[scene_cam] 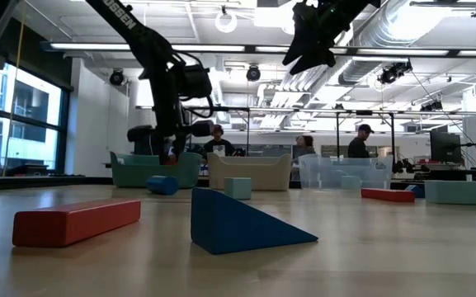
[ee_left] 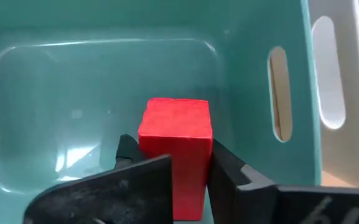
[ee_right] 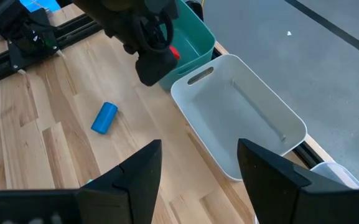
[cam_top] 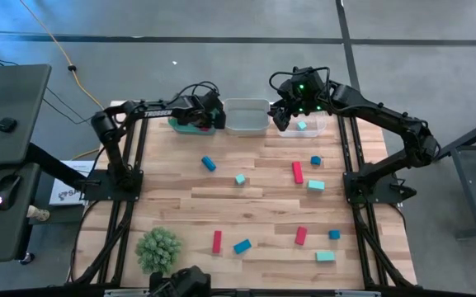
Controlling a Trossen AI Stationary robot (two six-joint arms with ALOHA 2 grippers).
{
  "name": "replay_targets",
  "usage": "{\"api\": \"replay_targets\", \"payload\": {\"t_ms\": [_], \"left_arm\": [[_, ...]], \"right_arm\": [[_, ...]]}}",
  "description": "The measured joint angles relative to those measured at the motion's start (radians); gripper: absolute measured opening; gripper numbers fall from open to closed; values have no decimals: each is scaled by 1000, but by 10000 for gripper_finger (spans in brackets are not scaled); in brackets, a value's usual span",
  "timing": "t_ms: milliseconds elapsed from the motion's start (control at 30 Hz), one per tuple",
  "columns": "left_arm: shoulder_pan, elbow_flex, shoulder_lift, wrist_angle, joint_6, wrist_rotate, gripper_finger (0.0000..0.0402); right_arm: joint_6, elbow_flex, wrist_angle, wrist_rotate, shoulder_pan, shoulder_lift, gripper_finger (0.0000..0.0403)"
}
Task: Sort & place blocks by color
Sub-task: Put the red block into the green bin, then put the blue block into the top gray bin
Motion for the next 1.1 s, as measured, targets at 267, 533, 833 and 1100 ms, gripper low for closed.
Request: {"api": "replay_targets", "payload": {"t_ms": [267, 533, 833, 1100], "left_arm": [[0, 0, 10, 14, 0, 1, 68], [5, 0, 10, 14, 11, 11, 93], [5, 0, -8, 26, 51, 12, 117], [5, 0, -70, 45, 57, 35, 118]], "right_arm": [[0, 0, 0, -1, 0, 0, 200], [1, 0, 0, -2, 0, 0, 200], [8, 0, -1, -4, 0, 0, 200], [8, 0, -1, -30, 0, 0, 200]]}}
